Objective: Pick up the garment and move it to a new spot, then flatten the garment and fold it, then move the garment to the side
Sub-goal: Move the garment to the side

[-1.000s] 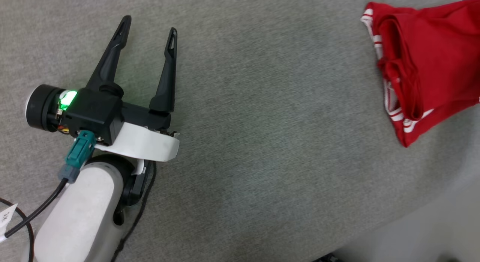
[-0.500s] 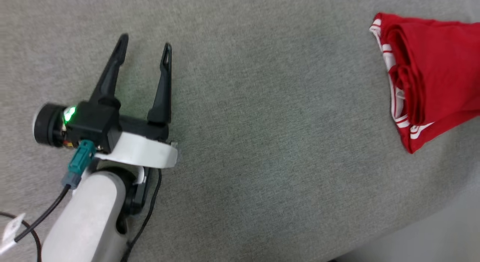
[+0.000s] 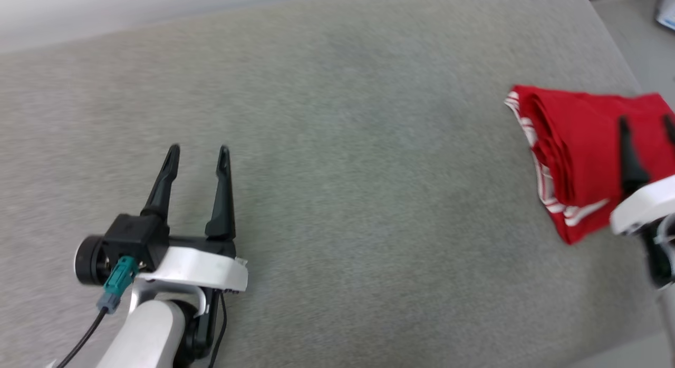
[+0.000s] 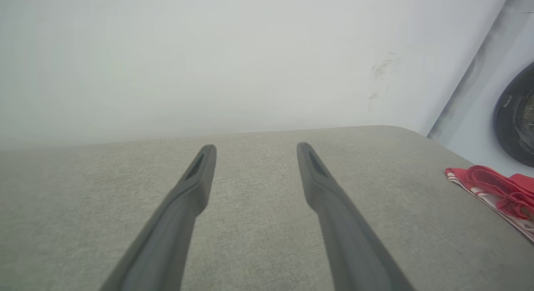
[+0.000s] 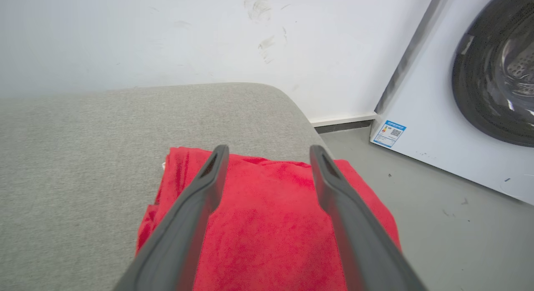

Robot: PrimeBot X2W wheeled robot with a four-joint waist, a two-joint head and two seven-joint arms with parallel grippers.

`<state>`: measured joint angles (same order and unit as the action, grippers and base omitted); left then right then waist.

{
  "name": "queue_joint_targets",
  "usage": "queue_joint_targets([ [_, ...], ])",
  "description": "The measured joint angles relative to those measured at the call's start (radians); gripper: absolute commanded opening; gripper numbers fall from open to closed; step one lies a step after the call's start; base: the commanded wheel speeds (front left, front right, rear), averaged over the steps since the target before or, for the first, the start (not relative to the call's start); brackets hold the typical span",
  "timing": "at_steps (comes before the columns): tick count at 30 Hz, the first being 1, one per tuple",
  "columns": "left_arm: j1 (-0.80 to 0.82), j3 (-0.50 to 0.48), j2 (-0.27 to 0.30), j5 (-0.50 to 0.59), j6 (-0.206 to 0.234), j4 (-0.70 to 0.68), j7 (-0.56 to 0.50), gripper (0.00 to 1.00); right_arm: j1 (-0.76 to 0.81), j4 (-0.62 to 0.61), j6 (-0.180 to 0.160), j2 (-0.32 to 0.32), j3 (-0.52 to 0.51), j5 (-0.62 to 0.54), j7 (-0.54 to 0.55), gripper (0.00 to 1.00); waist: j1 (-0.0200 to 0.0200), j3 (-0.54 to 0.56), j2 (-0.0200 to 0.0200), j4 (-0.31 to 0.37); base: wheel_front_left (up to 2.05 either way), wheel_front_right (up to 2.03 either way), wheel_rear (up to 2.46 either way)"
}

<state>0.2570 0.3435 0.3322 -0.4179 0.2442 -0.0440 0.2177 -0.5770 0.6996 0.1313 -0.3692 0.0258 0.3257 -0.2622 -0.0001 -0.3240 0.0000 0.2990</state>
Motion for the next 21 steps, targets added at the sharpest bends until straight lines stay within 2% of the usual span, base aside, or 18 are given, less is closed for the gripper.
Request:
queue_joint_targets([
  [12,-0.084,-0.043,-0.015,-0.035,0.005,0.065,0.032,1.0,0.221,-0.339,0.0,0.138,0.03,-0.004,0.075,1.0,0.0,0.11,0.0,-0.142,0.0,0.0,0.0],
  [21,-0.157,-0.072,-0.002,-0.037,0.002,0.095,0.041,1.0,0.388,-0.566,0.0,0.199,0.007,-0.054,0.169,1.0,0.0,0.196,0.0,-0.191,0.0,0.0,0.0],
])
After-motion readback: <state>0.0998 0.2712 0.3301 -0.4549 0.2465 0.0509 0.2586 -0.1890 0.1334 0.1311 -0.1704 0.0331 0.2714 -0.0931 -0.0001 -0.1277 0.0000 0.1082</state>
